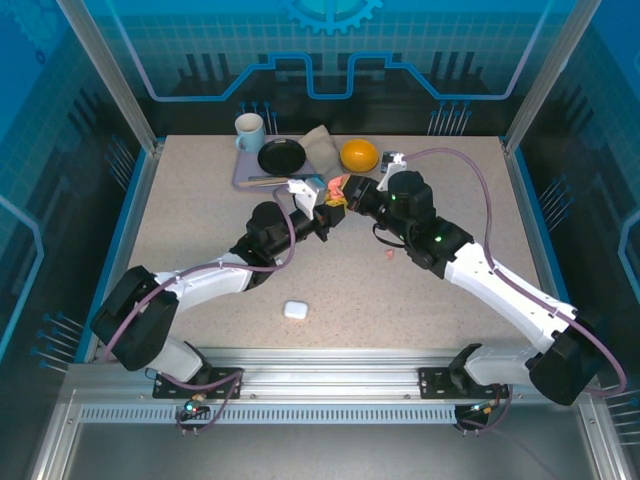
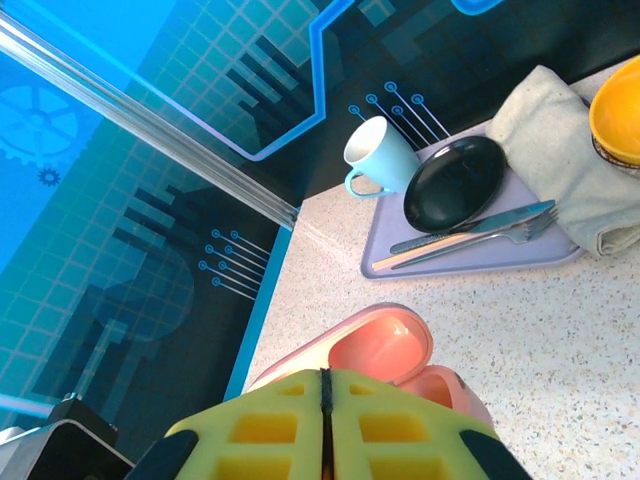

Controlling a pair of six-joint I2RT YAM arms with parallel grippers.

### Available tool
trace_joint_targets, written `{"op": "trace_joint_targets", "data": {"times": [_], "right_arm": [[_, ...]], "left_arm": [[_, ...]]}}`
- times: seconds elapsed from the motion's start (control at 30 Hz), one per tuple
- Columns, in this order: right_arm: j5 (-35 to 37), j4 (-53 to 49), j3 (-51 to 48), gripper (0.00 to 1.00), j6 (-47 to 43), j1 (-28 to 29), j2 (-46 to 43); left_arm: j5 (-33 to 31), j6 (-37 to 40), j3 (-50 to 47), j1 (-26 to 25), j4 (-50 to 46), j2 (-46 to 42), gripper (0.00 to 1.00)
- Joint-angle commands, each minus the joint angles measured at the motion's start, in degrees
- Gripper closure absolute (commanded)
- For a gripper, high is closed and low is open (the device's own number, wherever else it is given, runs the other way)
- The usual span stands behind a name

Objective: Insert wireless bluetooth earbuds into charging case

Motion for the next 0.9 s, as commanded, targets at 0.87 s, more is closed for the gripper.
{"op": "trace_joint_targets", "data": {"times": [0.87], "right_arm": [[3.2, -3.3, -23.2, 0.97, 7.8, -1.6, -1.8]], "left_arm": [[-11.8, -0.9, -11.0, -0.2, 2.8, 7.5, 1.0]]}}
